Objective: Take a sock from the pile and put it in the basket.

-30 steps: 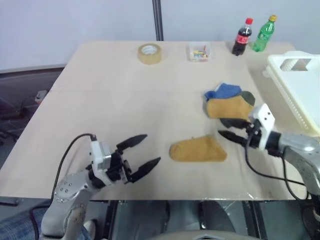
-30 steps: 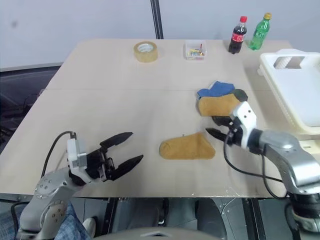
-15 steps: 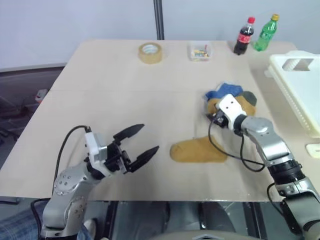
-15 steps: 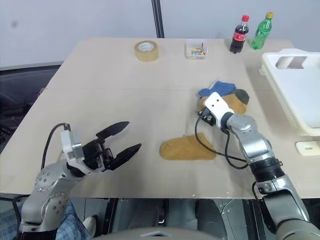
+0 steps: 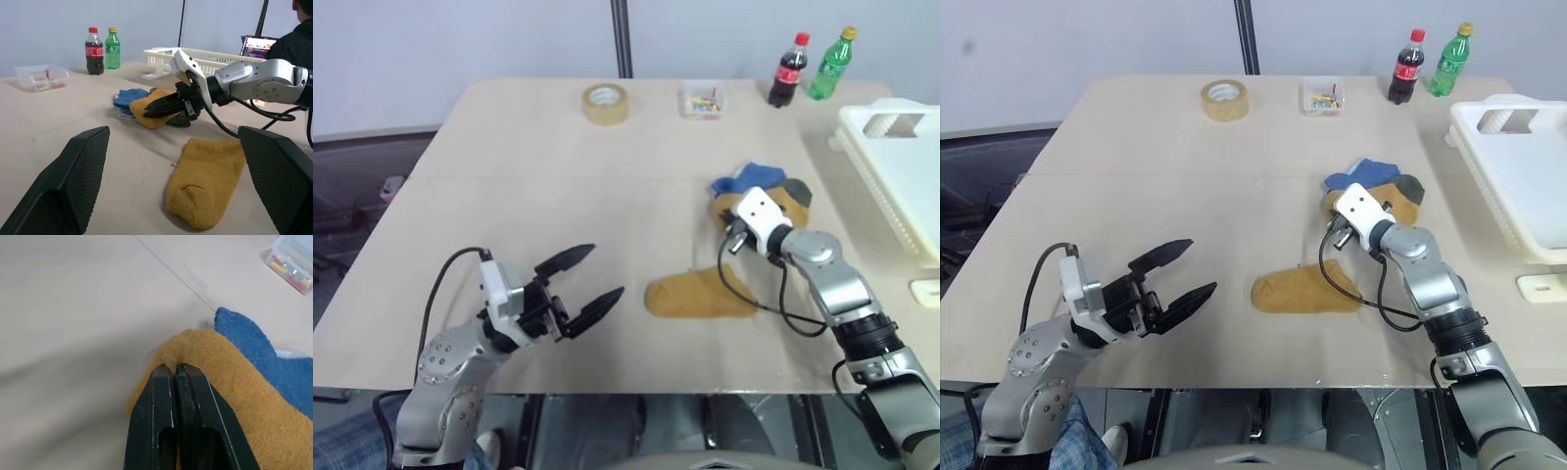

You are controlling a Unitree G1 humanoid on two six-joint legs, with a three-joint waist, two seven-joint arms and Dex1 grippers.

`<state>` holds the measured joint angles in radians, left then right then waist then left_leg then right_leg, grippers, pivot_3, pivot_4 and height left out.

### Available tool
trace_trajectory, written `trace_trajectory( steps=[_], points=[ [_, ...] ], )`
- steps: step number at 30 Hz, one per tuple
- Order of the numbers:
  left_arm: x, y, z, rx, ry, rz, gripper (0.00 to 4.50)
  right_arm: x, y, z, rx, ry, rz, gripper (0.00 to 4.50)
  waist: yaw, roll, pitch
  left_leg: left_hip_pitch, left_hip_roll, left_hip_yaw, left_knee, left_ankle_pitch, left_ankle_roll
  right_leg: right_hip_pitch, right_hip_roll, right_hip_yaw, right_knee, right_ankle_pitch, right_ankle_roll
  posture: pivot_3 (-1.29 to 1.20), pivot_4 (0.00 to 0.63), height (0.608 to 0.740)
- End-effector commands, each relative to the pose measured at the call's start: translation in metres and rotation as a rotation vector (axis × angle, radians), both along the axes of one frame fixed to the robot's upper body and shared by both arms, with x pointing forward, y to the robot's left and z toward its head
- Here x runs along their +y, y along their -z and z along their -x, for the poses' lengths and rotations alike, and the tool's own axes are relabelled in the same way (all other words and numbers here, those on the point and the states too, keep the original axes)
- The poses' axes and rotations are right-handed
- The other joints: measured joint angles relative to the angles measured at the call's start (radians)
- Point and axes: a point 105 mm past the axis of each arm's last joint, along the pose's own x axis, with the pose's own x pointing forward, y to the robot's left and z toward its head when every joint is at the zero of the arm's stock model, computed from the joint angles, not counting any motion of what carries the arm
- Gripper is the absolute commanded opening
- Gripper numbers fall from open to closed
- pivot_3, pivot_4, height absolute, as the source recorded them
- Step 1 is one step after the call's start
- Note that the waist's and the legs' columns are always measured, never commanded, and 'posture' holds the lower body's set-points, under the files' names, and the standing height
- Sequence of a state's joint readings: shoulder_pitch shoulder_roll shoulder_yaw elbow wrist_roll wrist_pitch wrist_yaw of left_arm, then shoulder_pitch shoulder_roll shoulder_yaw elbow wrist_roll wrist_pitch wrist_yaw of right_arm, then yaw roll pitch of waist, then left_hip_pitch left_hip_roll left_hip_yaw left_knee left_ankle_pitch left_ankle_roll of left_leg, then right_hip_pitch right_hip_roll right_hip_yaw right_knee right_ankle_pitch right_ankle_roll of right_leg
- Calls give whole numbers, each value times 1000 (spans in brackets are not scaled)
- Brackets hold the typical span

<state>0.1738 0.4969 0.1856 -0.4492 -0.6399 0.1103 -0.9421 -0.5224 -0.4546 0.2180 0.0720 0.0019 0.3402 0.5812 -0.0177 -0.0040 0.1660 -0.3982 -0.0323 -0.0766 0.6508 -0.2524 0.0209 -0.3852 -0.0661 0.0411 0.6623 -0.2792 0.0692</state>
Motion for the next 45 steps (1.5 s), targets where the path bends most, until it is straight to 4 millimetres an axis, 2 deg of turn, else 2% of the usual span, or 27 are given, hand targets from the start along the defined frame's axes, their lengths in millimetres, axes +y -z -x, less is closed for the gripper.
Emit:
trace_trajectory(
  steps=[1,5,10,12,13,14,15,16,19,22,25,27,31,35,40,43,45],
  points=[
    [-1,-3,4,-27,1,1,4500,37,-22,23,49,-173,-104,113,-3,0,0,0,0,0,0,0,0,0,1,0,0,0,0,0,150,738],
    [-1,-1,6,-24,-8,2,4500,71,-15,41,180,-264,-150,113,-3,0,0,0,1,0,0,0,0,0,0,0,0,0,0,0,150,738],
    [0,1,7,-20,-19,1,4500,116,-16,43,239,-311,-187,113,-3,0,0,0,1,-1,0,0,0,-1,0,0,1,1,-2,0,150,738],
    [0,1,7,-18,-21,2,4500,130,-21,44,269,-334,-231,683,-3,0,0,0,1,-1,0,1,-1,-1,1,0,1,1,-2,0,150,738],
    [0,1,6,-18,-23,1,4500,135,-26,43,273,-335,-268,1116,-3,0,0,0,1,-2,-1,1,-2,-1,1,-1,1,1,-2,0,150,738],
    [1,1,5,-15,-30,-2,4500,135,-31,43,270,-334,-290,1354,2,0,0,0,1,-2,-1,1,-2,-1,1,-1,1,1,-2,0,150,738],
    [2,2,4,-12,-36,-4,4500,135,-33,42,266,-332,-302,1708,5,0,0,0,0,-3,-1,1,-2,-1,1,-2,0,1,-2,0,150,738],
    [3,4,2,-2,-50,-14,4500,129,-37,41,261,-326,-312,1858,2,0,0,0,-1,-3,-1,1,-2,-1,-1,-2,0,1,-2,0,150,738],
    [8,13,-10,38,-122,-54,4500,108,-42,39,245,-302,-315,1858,4,1,0,0,-1,-3,-1,1,-2,-2,-1,-2,0,1,-2,0,150,738],
    [15,26,-28,85,-229,-117,4500,80,-44,27,215,-212,-287,1858,3,1,0,0,-1,-4,-1,1,-2,-1,0,-3,1,1,-2,0,150,738],
    [19,41,-47,158,-306,-175,4500,53,-32,17,229,-123,-234,1858,3,1,0,0,-1,-3,-1,1,-2,-1,0,-3,1,1,-2,0,150,738],
    [20,48,-58,186,-350,-195,4500,42,-21,16,253,-96,-194,1858,1,1,0,0,-1,-4,-1,1,-2,-1,1,-3,1,1,-2,0,150,738],
    [18,56,-75,203,-372,-226,4500,34,-6,13,310,-42,-180,1858,-5,1,0,0,-1,-2,-2,1,-2,-2,2,-1,1,1,-2,0,150,738],
    [14,55,-92,206,-379,-218,4500,31,2,13,359,-4,-175,1858,-5,1,0,0,-1,-2,-2,1,-2,-2,1,-1,1,1,-2,0,150,738],
    [1,58,-97,210,-302,-233,4500,25,10,13,379,37,-157,1858,-1,0,0,-1,-1,-2,-1,1,-2,-2,1,-1,1,2,-2,0,150,738],
    [-5,59,-100,218,-280,-227,4500,26,10,16,386,31,-169,1044,-1,0,0,-1,-1,-2,-1,1,-2,-2,1,-1,1,2,-2,0,150,738],
    [-9,61,-100,223,-263,-228,4500,26,12,17,388,34,-172,49,0,0,0,-1,-1,-2,-1,1,-2,-2,1,-1,1,2,-2,0,150,738]
  ],
)
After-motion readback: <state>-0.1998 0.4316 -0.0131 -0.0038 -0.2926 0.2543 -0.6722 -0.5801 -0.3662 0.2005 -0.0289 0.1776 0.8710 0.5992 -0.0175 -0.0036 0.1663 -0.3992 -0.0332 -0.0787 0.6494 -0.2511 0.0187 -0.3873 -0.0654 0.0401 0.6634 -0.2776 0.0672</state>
